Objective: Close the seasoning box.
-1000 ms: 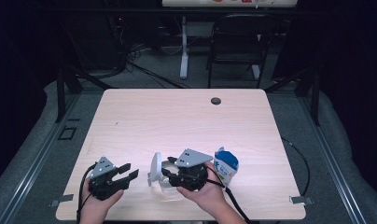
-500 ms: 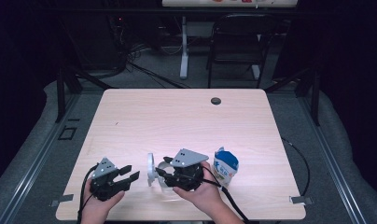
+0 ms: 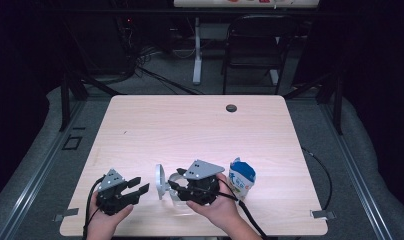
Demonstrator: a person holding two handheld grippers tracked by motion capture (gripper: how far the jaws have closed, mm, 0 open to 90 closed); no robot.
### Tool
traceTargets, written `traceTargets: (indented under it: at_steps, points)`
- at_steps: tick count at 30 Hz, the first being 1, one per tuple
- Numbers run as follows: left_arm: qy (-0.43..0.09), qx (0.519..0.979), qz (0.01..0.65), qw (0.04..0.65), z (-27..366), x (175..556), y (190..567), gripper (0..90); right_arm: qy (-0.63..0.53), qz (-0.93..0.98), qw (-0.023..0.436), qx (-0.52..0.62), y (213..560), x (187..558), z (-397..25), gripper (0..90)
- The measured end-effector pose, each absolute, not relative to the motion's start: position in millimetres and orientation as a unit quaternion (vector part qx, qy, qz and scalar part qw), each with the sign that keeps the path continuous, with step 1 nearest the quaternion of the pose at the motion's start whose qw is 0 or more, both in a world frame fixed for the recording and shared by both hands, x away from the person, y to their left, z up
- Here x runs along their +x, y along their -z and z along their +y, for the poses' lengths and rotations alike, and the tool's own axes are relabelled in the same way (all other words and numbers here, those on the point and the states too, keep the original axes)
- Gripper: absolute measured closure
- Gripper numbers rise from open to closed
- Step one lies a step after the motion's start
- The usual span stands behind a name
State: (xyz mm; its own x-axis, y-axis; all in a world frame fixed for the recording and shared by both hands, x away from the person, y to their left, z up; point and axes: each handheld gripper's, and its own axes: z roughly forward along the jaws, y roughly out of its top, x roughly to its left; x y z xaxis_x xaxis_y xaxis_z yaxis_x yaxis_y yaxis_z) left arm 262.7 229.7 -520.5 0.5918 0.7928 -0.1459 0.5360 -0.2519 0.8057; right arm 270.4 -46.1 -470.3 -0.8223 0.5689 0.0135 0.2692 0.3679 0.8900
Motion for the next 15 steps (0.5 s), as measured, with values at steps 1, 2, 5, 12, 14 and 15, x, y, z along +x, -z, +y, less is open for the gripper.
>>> traceTargets:
  at_steps: [1,2,5,12,14,15]
  points:
    - [-0.147,0.777,0.427,0.439,230,263,521,56.0,-0.498,0.814,0.150,0.259,470,270,-47,54.8]
    - [-0.147,0.777,0.428,0.437,230,263,521,55.9,-0.498,0.812,0.152,0.262,470,269,-48,54.6]
    - [-0.146,0.777,0.428,0.438,230,263,521,55.8,-0.498,0.811,0.153,0.267,469,267,-52,54.5]
    - [-0.147,0.776,0.430,0.437,231,264,521,54.9,-0.503,0.805,0.150,0.278,471,262,-64,53.3]
    - [-0.146,0.778,0.431,0.433,231,264,521,54.7,-0.505,0.802,0.148,0.283,471,260,-67,52.8]
    - [-0.146,0.778,0.430,0.433,231,264,521,54.7,-0.508,0.799,0.147,0.286,472,259,-69,52.6]
